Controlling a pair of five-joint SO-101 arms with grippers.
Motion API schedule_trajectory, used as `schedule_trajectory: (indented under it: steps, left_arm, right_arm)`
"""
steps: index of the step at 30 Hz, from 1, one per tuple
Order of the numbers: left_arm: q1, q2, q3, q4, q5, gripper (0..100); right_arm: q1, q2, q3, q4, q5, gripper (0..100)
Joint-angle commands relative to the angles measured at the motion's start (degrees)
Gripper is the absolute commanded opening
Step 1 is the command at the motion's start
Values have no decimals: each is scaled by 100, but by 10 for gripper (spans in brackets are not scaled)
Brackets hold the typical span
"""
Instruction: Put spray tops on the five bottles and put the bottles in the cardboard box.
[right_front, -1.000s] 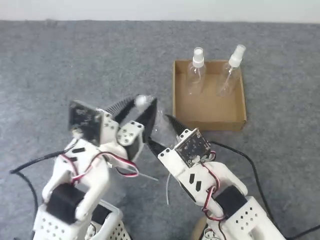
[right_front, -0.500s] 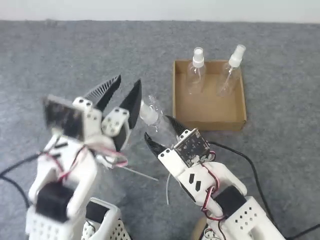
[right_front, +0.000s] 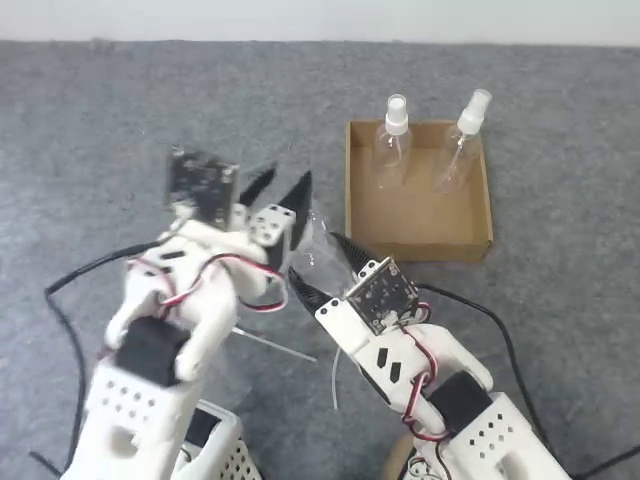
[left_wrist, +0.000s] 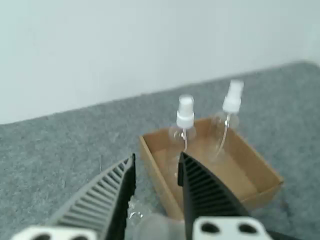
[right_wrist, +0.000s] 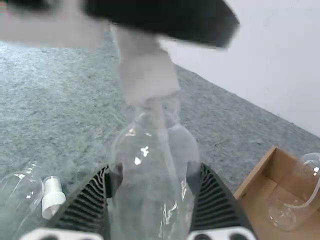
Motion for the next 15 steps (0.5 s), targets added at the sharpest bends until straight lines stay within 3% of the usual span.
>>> schedule_trajectory:
  steps: [1,8,15]
  left_arm:
    - [26,185,-22,-325,-149,122]
    - [9,176,-778,-281,-299,126]
    - [-712,-273,-1895,914,-352,127]
  right_arm:
    - [31,-163,-88,-48,-70,6]
    - [31,-163,-88,-22,-70,6]
    - [31,-163,-79,-22,-70,6]
